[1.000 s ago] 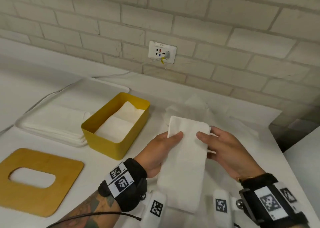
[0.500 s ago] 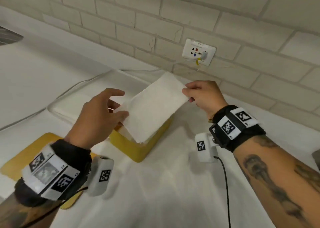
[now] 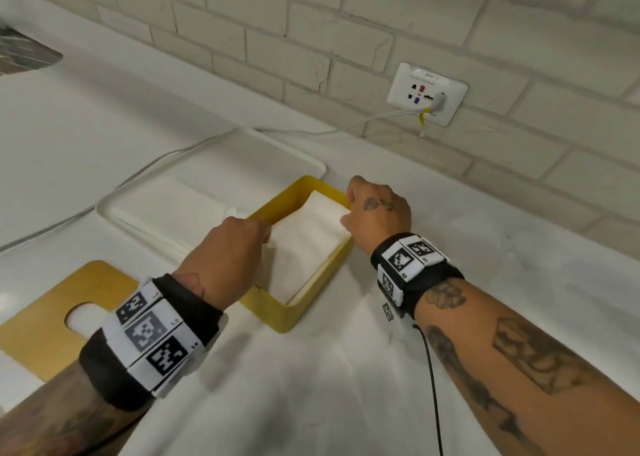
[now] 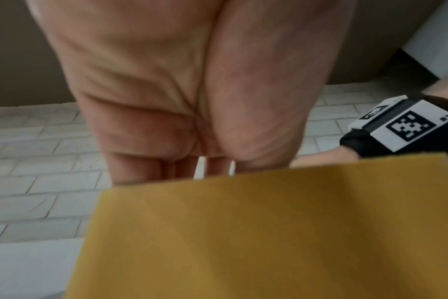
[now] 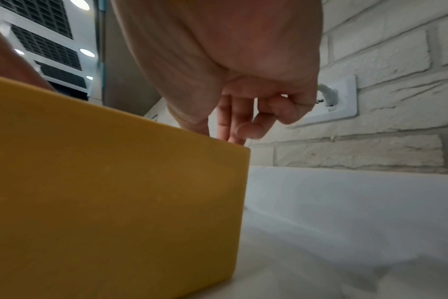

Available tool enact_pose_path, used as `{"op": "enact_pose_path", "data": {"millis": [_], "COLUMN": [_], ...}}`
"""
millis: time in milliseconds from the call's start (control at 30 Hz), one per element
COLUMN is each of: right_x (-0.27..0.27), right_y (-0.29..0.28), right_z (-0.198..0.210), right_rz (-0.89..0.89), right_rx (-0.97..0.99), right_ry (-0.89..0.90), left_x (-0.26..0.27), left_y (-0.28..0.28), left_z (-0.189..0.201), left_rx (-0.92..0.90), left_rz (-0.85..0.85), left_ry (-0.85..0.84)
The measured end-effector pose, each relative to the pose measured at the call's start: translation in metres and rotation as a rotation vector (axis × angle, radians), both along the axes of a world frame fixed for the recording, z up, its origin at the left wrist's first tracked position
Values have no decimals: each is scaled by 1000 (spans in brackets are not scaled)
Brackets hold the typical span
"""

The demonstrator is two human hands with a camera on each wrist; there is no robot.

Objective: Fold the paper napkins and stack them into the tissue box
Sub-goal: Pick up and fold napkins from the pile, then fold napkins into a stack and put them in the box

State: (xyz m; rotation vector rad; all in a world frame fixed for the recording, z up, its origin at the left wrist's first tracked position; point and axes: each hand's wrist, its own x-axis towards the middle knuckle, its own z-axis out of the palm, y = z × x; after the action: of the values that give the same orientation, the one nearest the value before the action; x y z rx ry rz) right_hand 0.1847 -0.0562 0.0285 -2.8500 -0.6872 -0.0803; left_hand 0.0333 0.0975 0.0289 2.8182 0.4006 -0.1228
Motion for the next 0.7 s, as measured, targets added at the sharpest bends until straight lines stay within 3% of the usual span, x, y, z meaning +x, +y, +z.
{"op": "enact_pose_path", "data": {"millis": [133, 200, 233, 300, 400, 500, 600, 700], "right_x": [-13, -21, -24, -27, -28, -27, -26, -29], "right_y": [2, 6, 8, 14, 18, 4, -26, -61], "right_z": [16, 23, 22, 15, 7, 14, 25, 29], "right_rz": [219, 354, 385, 378, 347, 378, 324, 251], "right_rx": [80, -113, -225, -392, -483, -250, 245, 432], "right_ry": [-13, 136, 218, 328, 372, 375, 251, 147], "left_x": [-8, -10, -10, -8, -6, -12, -31, -56], "left_y": [-11, -17, -19, -23, -23, -19, -17, -23], "left_z": [6, 5, 5, 2, -5, -6, -2, 3], "left_rx": [99, 111, 107, 165, 224, 120, -65, -236], "left_rz": [-133, -216, -231, -232, -236, -232, -198, -256], "left_ry": [-95, -103, -28, 164, 183, 75, -293, -592]}}
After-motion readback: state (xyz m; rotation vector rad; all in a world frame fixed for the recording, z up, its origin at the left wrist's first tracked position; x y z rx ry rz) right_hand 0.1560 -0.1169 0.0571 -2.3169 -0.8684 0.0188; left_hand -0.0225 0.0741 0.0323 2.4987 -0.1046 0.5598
